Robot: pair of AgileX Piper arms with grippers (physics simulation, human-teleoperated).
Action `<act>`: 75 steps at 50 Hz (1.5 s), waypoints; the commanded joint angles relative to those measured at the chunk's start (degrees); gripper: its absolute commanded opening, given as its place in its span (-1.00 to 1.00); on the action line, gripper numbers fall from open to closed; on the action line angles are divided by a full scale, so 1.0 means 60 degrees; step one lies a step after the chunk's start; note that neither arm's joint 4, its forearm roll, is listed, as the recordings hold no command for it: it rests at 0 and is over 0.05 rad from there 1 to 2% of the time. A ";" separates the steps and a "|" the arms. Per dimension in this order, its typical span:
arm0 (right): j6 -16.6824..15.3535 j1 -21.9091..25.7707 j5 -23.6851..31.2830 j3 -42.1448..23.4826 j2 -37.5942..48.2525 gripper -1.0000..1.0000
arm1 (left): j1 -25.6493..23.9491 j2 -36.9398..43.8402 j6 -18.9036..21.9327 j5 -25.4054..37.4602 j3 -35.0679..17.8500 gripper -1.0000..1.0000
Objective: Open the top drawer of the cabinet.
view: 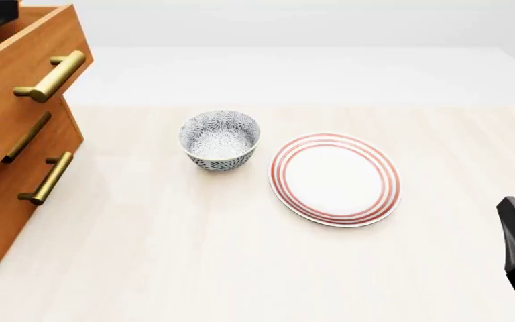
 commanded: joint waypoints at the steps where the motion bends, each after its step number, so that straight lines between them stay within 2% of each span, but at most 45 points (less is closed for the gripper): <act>1: -0.0002 0.0001 -0.0001 0.0000 -0.0001 1.00 | -0.0042 0.0345 -0.1516 0.1011 -0.0679 1.00; 11: 0.0000 -0.0001 -0.0001 0.0000 -0.0001 1.00 | 0.0382 0.0219 -0.1867 0.1649 -0.0899 1.00; 13: 0.0000 -0.0003 0.0000 0.0000 0.0000 1.00 | 0.0301 0.0288 -0.2371 0.1881 -0.1036 1.00; 15: 0.0000 -0.0003 0.0000 0.0000 0.0000 1.00 | 0.0471 0.0190 -0.2212 0.2015 -0.1105 1.00; 23: 0.0001 -0.0001 0.0000 0.0000 0.0000 1.00 | 0.0919 0.0042 -0.2504 0.2568 -0.1319 1.00; 28: -0.0001 0.0001 0.0000 0.0000 0.0000 1.00 | 0.0945 0.0039 -0.2820 0.2669 -0.1423 1.00; 44: 0.0001 0.0000 0.0001 0.0000 0.0001 1.00 | 0.1141 0.0239 -0.3129 0.2824 -0.1558 1.00; 47: -0.0002 0.0001 -0.0002 0.0000 -0.0001 1.00 | 0.0943 0.0354 -0.3601 0.2760 -0.1400 1.00; 61: 0.0004 0.0000 -0.0001 0.0000 -0.0001 1.00 | 0.1558 0.0264 -0.3396 0.2940 -0.0980 1.00; 75: 0.0000 -0.0001 0.0000 0.0000 0.0000 1.00 | 0.1772 0.0240 -0.3314 0.2894 -0.0765 1.00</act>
